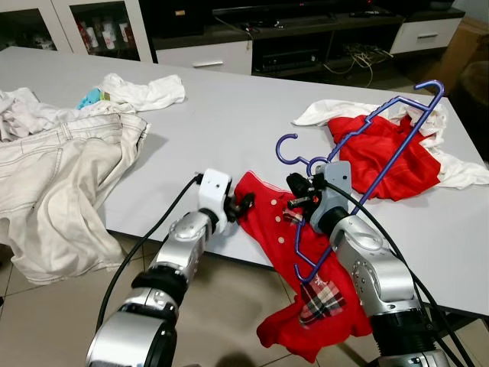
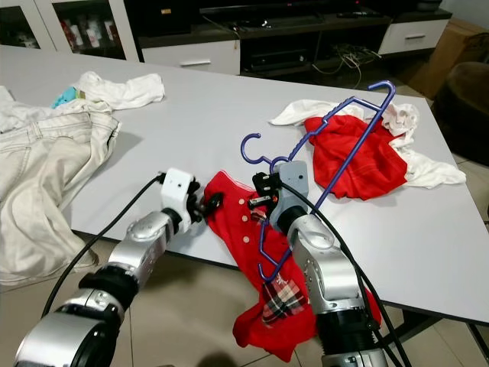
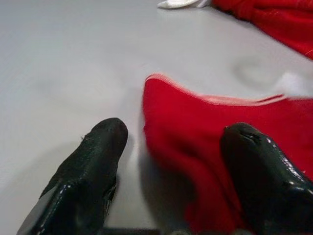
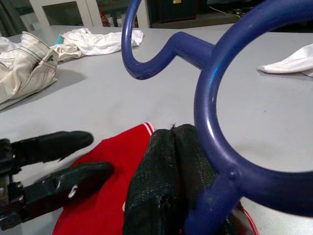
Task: Hang hanger
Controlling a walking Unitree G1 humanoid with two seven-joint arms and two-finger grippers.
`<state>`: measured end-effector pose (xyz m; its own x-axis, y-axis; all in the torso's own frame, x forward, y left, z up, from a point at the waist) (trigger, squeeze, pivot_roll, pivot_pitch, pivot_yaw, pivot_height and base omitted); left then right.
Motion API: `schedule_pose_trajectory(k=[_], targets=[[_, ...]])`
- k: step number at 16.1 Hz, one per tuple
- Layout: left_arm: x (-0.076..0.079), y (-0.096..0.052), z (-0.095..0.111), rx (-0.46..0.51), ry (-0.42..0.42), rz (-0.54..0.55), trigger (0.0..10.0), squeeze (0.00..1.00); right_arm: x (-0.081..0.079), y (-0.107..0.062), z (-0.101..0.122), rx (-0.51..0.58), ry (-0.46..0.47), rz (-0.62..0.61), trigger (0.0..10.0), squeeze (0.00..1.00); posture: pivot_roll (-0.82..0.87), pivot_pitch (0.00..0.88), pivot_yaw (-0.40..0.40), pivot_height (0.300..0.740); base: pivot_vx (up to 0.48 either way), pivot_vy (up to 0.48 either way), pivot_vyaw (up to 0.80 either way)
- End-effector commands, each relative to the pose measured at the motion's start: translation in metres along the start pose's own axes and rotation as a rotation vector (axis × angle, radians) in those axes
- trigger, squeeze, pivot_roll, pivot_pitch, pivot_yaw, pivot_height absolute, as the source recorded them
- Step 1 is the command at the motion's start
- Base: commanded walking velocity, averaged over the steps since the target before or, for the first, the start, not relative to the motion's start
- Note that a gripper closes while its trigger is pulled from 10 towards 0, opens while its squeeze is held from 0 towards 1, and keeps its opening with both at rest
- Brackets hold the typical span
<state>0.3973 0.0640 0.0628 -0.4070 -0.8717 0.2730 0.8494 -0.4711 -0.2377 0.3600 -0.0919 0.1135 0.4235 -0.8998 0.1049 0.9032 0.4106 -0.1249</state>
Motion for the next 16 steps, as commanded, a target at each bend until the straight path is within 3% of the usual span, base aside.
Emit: schedule_pose_trajectory(k=[1,5,8,9,11,13,16], targets=[[0.002,0.002,-0.001,-0.018,-0.020,-0.012,10.0,0.00,-0.005,-0.001,-0.008,-0.032,0.001,0.008,10.0,0.00,-0.08,0.000,0.012,0.740,0.000,0.000,0.00],[0.014,0.007,-0.012,-0.116,-0.152,-0.073,10.0,0.00,-0.005,-0.002,-0.008,-0.032,0.001,0.008,10.0,0.00,-0.09,0.000,0.014,0.740,0.000,0.000,0.00],[0.003,0.007,-0.006,-0.096,-0.175,-0.017,10.0,0.00,-0.005,-0.002,-0.008,-0.032,0.000,0.007,10.0,0.00,-0.08,0.000,0.012,0.740,0.000,0.000,0.00],[-0.008,0.006,-0.002,-0.076,-0.237,0.039,10.0,0.00,-0.005,-0.002,-0.008,-0.032,-0.001,0.009,10.0,0.00,-0.08,0.000,0.012,0.740,0.000,0.000,0.00],[-0.013,0.005,-0.002,-0.081,-0.280,0.069,10.0,0.00,-0.006,-0.001,-0.007,-0.031,-0.001,0.012,10.0,0.00,-0.08,0.000,0.009,0.740,0.000,0.000,0.00],[-0.017,0.005,-0.004,-0.078,-0.332,0.094,10.0,0.00,-0.006,0.000,-0.007,-0.030,-0.003,0.016,10.0,0.00,-0.08,0.000,0.009,0.740,0.000,0.000,0.00],[-0.010,0.005,-0.010,-0.119,-0.338,0.066,10.0,0.00,-0.006,-0.001,-0.007,-0.031,-0.005,0.017,10.0,0.00,-0.08,0.000,0.009,0.740,0.000,0.000,0.00]])
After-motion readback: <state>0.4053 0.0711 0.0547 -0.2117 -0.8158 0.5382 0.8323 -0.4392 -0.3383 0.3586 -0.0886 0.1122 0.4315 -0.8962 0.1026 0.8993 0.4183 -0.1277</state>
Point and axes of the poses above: a point about 5 cm out from each wrist's last joint towards the gripper, its own y axis pointing out of the wrist towards the gripper, its own z axis along the axis of the wrist's last joint, x = y × z, the point moved 6 cm from there along y, pointing out of the wrist towards the gripper, and after that the axes turned 14 degrees about -y, right-handed, at the moved point
